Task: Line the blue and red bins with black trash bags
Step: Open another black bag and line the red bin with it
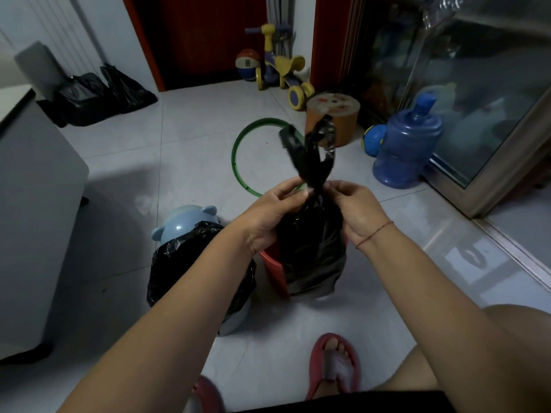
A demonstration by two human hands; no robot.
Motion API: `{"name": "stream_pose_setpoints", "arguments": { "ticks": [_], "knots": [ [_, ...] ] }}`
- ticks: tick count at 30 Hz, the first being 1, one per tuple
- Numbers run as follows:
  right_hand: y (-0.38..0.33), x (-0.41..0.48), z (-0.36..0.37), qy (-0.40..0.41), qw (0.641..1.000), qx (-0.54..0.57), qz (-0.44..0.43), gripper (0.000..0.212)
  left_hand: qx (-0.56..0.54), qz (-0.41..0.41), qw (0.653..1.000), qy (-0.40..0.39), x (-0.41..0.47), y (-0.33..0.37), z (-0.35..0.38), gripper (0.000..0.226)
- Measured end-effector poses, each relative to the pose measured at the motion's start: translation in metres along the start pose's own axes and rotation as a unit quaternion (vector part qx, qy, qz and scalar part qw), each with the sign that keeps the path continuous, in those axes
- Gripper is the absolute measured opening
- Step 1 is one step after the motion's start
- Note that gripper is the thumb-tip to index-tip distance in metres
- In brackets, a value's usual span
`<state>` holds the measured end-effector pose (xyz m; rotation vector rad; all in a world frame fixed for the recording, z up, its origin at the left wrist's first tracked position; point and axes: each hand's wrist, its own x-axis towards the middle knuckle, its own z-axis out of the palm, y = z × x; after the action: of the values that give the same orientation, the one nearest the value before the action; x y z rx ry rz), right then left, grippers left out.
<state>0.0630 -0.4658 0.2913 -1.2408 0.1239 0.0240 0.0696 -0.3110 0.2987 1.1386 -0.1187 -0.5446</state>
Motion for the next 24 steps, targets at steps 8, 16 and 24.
{"name": "stream_pose_setpoints", "arguments": {
  "ticks": [8, 16, 24],
  "knots": [
    [0.007, -0.003, 0.002, 0.038, 0.999, -0.006, 0.000, 0.025, -0.001, 0.023, 0.999, 0.025, 0.002, -0.001, 0.008, 0.014],
    [0.008, -0.006, 0.002, 0.062, 0.998, -0.017, 0.003, 0.010, 0.039, 0.009, 0.998, 0.039, 0.006, -0.005, 0.011, 0.012],
    [0.007, 0.003, -0.019, 0.122, 0.992, 0.011, 0.031, 0.015, -0.068, -0.013, 0.989, 0.134, 0.013, -0.004, -0.004, 0.022]
  ]
}}
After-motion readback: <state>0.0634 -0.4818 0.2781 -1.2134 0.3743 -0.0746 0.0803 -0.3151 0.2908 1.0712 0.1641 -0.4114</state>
